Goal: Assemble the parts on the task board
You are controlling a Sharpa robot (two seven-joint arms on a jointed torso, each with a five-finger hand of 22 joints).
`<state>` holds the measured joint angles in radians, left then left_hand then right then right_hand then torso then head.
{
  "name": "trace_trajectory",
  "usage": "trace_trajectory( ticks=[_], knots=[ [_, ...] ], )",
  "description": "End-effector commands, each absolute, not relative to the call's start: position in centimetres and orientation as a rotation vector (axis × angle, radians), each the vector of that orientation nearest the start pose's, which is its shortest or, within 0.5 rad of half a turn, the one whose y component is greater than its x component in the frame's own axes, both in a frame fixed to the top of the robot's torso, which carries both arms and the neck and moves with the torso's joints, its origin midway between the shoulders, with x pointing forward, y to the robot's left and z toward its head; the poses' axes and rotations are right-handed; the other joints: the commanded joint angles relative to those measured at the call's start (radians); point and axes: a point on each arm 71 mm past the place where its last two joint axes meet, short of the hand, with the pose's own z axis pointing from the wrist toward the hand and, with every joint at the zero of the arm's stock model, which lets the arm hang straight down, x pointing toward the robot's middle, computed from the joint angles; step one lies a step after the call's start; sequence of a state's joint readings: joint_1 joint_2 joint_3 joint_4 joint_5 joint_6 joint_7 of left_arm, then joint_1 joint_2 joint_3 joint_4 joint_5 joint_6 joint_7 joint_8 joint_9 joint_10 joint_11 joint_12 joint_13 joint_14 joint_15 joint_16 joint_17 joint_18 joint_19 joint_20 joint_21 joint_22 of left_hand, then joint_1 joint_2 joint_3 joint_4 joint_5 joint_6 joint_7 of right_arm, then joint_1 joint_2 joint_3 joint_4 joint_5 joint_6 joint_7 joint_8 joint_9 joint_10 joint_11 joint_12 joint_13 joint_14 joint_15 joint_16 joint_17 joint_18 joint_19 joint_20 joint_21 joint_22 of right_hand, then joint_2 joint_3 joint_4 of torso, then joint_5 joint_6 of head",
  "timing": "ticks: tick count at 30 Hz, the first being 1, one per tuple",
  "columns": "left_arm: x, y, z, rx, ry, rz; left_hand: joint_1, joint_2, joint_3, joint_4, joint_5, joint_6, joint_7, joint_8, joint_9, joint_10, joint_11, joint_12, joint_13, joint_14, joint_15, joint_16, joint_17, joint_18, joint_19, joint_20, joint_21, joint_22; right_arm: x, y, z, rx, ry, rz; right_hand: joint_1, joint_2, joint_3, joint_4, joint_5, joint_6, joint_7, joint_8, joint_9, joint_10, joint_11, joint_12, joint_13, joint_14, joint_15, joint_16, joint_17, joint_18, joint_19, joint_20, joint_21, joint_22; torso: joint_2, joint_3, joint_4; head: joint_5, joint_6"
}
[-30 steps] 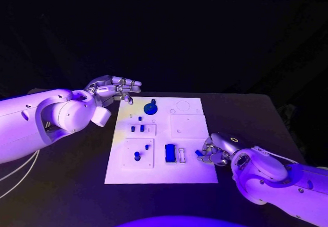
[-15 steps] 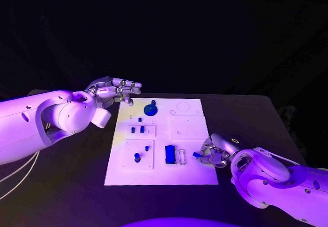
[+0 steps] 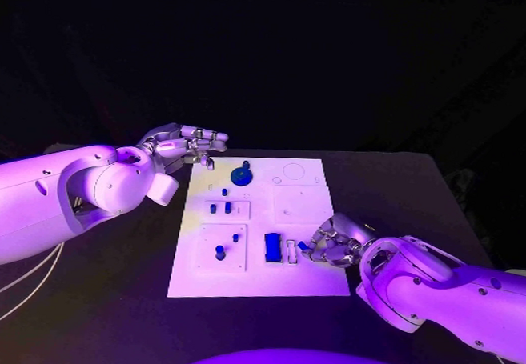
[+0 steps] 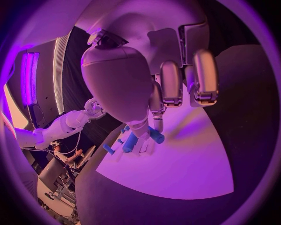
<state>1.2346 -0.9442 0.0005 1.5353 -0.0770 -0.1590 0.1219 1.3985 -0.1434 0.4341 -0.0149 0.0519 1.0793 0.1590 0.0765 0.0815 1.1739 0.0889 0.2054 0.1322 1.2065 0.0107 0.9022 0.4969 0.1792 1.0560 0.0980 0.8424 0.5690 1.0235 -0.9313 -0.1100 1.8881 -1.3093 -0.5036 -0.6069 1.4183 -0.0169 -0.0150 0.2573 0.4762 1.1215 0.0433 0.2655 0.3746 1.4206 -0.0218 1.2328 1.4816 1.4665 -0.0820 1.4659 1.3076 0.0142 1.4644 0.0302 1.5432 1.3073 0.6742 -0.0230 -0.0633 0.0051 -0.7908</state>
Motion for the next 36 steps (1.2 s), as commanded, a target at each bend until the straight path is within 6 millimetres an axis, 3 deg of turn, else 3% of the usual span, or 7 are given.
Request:
trace_trajectory(
  ticks=[1,8,11,26,34,36],
  knots=[
    [49.1,24.3,-16.1,-1.118,1.669,-1.484,-0.004,0.008,-0.005,0.001,-0.001,0.001,0.003,-0.001,-0.001,-0.009,0.0,0.006,0.001,-0.004,0.001,-0.004,-0.001,0.006,0.007,0.003,-0.003,-0.001,36.9,-17.0,-26.1,0.394,2.033,0.571,-0.025,-0.009,0.001,0.012,0.004,0.011,-0.002,0.004,0.004,0.017,-0.009,0.004,-0.149,0.069,-0.008,0.006,0.085,-0.009,0.097,-0.008,0.006,0.257,0.0,0.0004,0.0,0.0,0.001],
    [49.0,24.2,-16.1,-1.116,1.673,-1.487,-0.004,0.008,-0.005,0.001,-0.001,0.001,0.003,-0.001,-0.001,-0.009,0.0,0.006,0.001,-0.004,0.001,-0.004,-0.001,0.006,0.007,0.003,-0.003,-0.001,37.1,-16.5,-26.6,0.396,2.062,0.575,-0.066,-0.011,0.003,0.032,0.003,0.018,-0.003,0.008,0.008,0.025,-0.01,0.017,-0.139,0.069,-0.009,0.008,0.088,-0.01,0.099,-0.008,0.01,0.258,0.001,0.0006,0.0003,-0.001,0.0],
    [49.0,24.2,-16.1,-1.116,1.674,-1.488,-0.004,0.008,-0.005,0.001,-0.001,0.001,0.003,-0.001,-0.001,-0.009,0.0,0.006,0.001,-0.004,0.001,-0.004,-0.001,0.006,0.007,0.003,-0.003,-0.001,37.2,-16.2,-26.6,0.399,2.061,0.581,-0.09,-0.013,0.0,0.031,0.032,0.022,-0.004,0.01,0.011,0.029,-0.011,0.022,-0.134,0.069,-0.009,0.008,0.089,-0.01,0.099,-0.008,0.011,0.259,0.001,0.0008,-0.0002,0.001,0.001],
    [49.0,24.1,-16.1,-1.115,1.682,-1.491,-0.004,0.008,-0.005,0.001,-0.001,0.001,0.003,-0.001,-0.001,-0.009,0.0,0.006,0.001,-0.004,0.001,-0.004,-0.001,0.006,0.007,0.003,-0.003,-0.001,37.6,-15.4,-26.8,0.395,2.051,0.594,-0.114,-0.014,-0.006,0.032,0.037,0.025,-0.005,0.013,0.015,0.032,-0.012,0.029,-0.128,0.07,-0.01,0.009,0.091,-0.011,0.1,-0.009,0.012,0.259,0.001,0.0,0.0003,0.003,0.0],
    [49.0,24.1,-16.1,-1.116,1.685,-1.491,-0.004,0.008,-0.005,0.001,-0.001,0.001,0.003,-0.001,-0.001,-0.009,0.0,0.006,0.001,-0.004,0.001,-0.004,-0.001,0.006,0.007,0.003,-0.003,-0.001,37.9,-15.5,-27.0,0.399,2.047,0.584,-0.178,-0.015,-0.035,0.034,-0.02,0.026,-0.002,0.015,0.02,0.033,-0.009,0.03,-0.126,0.07,-0.008,0.008,0.09,-0.01,0.099,-0.008,0.011,0.258,0.0,-0.0001,-0.0002,0.004,-0.001],
    [49.0,24.1,-16.1,-1.116,1.685,-1.491,-0.004,0.008,-0.005,0.001,-0.001,0.001,0.003,-0.001,-0.001,-0.009,0.0,0.006,0.001,-0.004,0.001,-0.004,-0.001,0.006,0.007,0.003,-0.004,-0.001,37.9,-15.5,-27.0,0.4,2.046,0.584,-0.208,-0.017,-0.055,0.033,-0.051,0.027,-0.001,0.016,0.021,0.033,-0.007,0.03,-0.125,0.069,-0.007,0.008,0.09,-0.01,0.098,-0.007,0.009,0.258,0.0,0.0003,-0.0007,0.004,-0.001]
  ],
)
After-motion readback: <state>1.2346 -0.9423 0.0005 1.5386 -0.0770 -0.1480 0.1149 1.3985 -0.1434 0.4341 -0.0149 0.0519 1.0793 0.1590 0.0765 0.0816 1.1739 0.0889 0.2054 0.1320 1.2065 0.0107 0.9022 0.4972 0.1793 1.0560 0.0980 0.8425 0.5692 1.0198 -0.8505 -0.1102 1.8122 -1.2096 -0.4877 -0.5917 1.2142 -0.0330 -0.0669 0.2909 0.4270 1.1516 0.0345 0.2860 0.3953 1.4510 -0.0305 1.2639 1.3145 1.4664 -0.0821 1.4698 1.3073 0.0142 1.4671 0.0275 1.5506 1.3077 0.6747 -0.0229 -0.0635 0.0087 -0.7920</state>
